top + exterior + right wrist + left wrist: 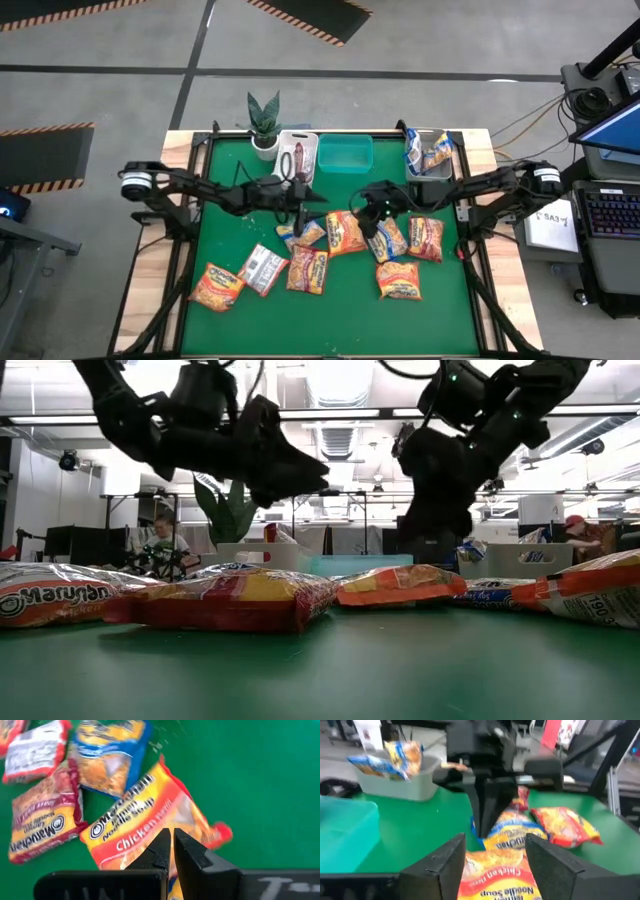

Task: Sort Maruchan noodles
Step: Put the orange noodle pack into the green bin

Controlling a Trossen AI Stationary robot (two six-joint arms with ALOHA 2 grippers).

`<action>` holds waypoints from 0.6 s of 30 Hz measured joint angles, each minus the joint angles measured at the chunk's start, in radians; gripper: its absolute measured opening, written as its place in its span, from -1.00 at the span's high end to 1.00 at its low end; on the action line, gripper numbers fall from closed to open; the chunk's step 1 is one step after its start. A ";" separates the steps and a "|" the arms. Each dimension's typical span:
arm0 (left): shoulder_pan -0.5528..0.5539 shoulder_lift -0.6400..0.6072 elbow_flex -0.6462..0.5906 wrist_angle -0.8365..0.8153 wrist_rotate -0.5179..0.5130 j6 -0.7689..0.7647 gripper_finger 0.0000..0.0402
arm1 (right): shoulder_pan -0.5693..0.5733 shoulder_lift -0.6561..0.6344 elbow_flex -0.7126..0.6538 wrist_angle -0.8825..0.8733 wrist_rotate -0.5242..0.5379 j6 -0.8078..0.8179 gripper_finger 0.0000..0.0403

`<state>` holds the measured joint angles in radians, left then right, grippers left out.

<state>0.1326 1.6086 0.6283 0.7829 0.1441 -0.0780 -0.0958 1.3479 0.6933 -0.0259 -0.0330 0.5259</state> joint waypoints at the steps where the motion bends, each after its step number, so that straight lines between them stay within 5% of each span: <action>1: -0.003 0.015 0.014 -0.015 0.001 0.007 0.12 | -0.007 0.000 0.000 -0.017 -0.009 0.043 0.94; 8: -0.034 0.091 0.099 -0.150 0.005 0.071 0.49 | -0.053 0.000 0.000 -0.054 -0.140 0.186 0.79; 18: -0.095 0.184 0.119 -0.165 0.054 0.103 0.98 | -0.128 0.000 0.000 -0.073 -0.188 0.241 -0.06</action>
<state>0.0378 1.7923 0.7474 0.6175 0.1980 0.0251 -0.2237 1.3476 0.6933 -0.0988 -0.2214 0.7670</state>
